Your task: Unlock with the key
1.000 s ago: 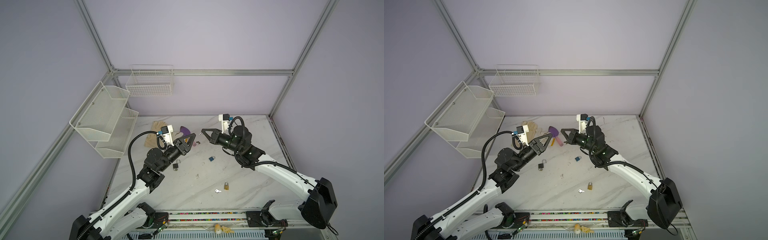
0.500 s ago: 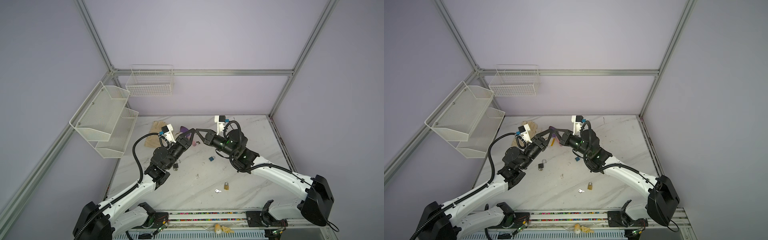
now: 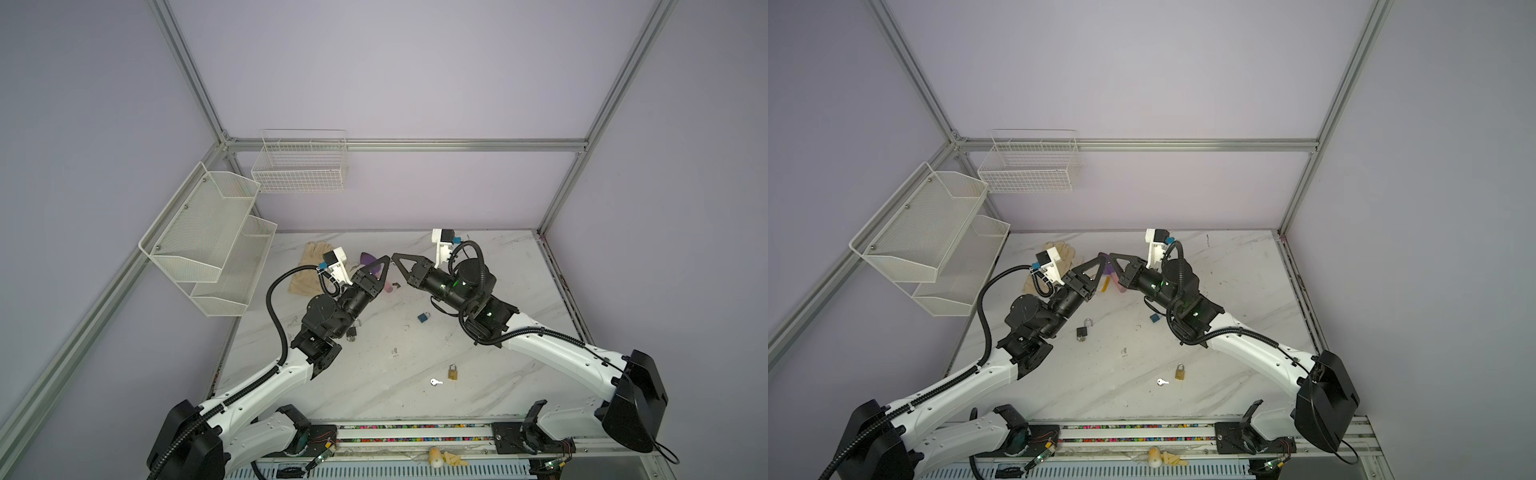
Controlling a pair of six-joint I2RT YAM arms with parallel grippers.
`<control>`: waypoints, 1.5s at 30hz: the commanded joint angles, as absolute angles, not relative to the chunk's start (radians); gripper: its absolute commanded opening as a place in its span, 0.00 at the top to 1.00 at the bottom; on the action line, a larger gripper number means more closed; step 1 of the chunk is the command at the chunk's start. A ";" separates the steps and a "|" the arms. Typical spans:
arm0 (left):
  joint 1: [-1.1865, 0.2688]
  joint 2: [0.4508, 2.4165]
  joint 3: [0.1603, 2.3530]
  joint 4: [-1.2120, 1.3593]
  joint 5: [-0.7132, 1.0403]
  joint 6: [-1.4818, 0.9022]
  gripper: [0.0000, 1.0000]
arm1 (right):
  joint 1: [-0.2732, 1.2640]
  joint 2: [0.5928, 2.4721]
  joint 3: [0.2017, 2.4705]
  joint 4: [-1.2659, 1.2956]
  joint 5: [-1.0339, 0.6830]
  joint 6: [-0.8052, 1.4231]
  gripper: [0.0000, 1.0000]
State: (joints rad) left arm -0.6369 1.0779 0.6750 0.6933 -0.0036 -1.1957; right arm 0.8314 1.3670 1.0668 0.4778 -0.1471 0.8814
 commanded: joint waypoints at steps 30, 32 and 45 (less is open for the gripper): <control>-0.644 1.084 0.699 0.739 -0.001 -1.140 0.91 | 0.836 1.358 1.070 0.488 -0.127 0.875 1.00; -0.644 1.089 0.701 0.745 0.000 -1.138 0.91 | 0.836 1.359 1.071 0.488 -0.129 0.875 1.00; -0.627 1.068 0.735 0.632 0.048 -1.040 1.00 | 0.834 1.329 1.072 0.419 -0.115 0.839 0.76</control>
